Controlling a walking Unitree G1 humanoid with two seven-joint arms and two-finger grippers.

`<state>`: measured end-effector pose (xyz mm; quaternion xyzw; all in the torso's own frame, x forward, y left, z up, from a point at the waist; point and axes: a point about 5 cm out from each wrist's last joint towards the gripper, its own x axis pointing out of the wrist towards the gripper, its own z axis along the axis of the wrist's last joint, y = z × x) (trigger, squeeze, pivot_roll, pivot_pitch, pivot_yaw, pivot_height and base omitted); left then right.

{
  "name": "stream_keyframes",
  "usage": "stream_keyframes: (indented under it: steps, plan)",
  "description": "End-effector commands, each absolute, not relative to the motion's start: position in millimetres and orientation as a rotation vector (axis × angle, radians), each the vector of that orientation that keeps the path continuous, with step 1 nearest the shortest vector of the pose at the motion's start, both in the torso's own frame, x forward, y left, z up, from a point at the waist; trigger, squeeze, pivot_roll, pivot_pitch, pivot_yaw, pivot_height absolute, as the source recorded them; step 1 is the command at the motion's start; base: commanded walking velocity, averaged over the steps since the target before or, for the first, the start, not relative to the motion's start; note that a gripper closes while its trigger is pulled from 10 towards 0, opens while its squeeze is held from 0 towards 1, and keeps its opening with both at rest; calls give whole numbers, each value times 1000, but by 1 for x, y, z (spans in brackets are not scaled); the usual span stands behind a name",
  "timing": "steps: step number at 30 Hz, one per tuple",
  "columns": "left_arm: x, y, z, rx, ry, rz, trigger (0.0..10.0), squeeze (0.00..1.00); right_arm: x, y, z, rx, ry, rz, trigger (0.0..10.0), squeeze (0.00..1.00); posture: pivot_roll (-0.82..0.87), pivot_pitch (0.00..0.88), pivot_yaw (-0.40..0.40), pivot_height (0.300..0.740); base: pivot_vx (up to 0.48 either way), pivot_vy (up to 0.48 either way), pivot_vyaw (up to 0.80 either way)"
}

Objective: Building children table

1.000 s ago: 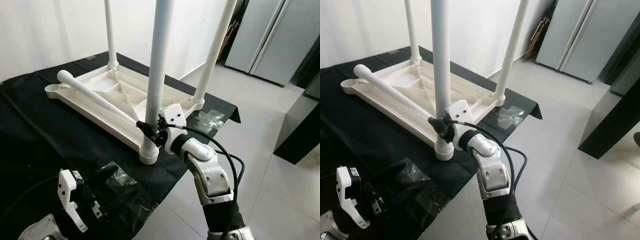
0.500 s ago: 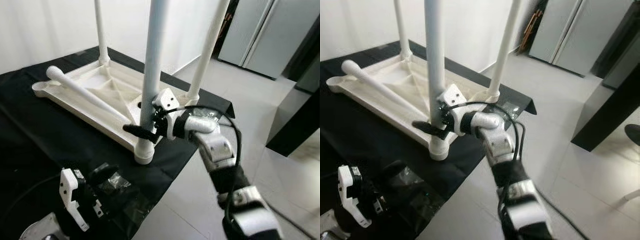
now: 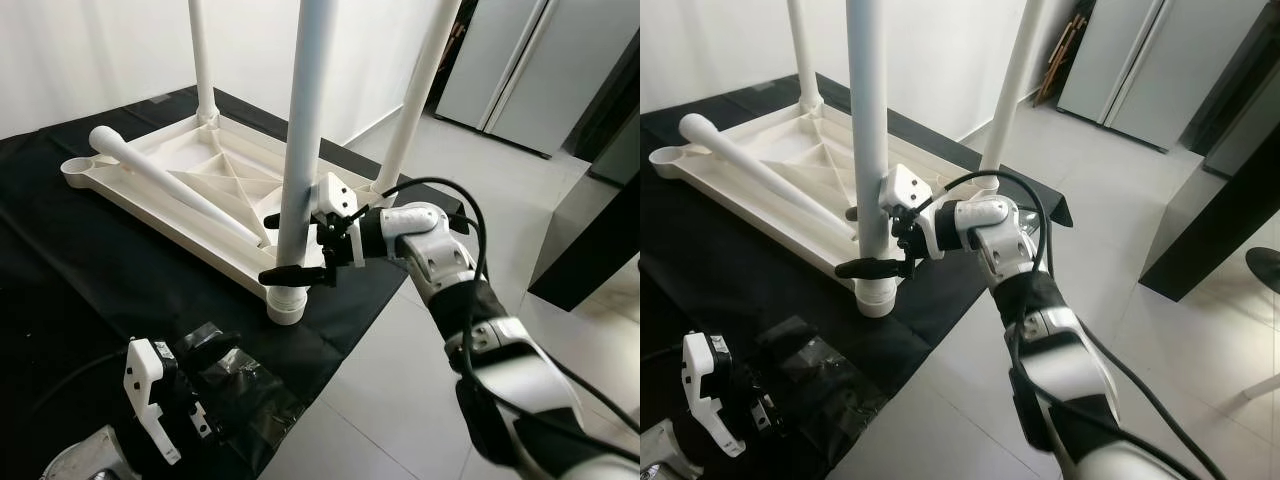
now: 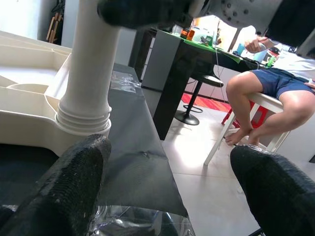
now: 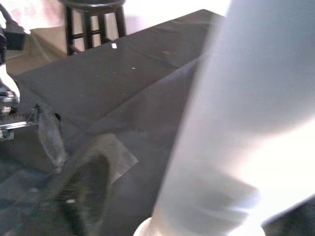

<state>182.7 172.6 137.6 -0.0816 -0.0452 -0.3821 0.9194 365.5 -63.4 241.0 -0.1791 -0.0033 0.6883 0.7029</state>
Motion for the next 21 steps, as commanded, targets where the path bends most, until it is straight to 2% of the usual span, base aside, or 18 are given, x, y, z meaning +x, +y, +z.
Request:
stream_keyframes:
  steps: [1,2,15,17,18,21]
  plan:
    - [180,169,138,-179,-100,-789,10000,0,366,-64,246,-397,-28,1572,3020,0,-24,78,-158,740,0,0,0]
    - [179,169,138,-180,-100,-789,10000,0,367,-65,245,-396,-20,1589,0,0,-22,80,-157,740,0,0,0]
    - [179,169,138,-183,-98,-790,10000,0,369,-83,242,-351,-62,1531,0,0,-39,87,-148,740,0,0,0]
    - [179,170,139,-183,-98,-791,10000,0,371,-92,238,-340,-75,1446,0,0,-48,90,-153,740,0,0,0]
    - [180,171,139,-183,-99,-790,10000,0,372,-95,227,-249,-37,1312,0,0,-49,95,-161,740,0,0,0]
    - [180,171,139,-183,-99,-790,10000,0,372,-95,227,-249,-37,1312,0,0,-49,95,-161,740,0,0,0]
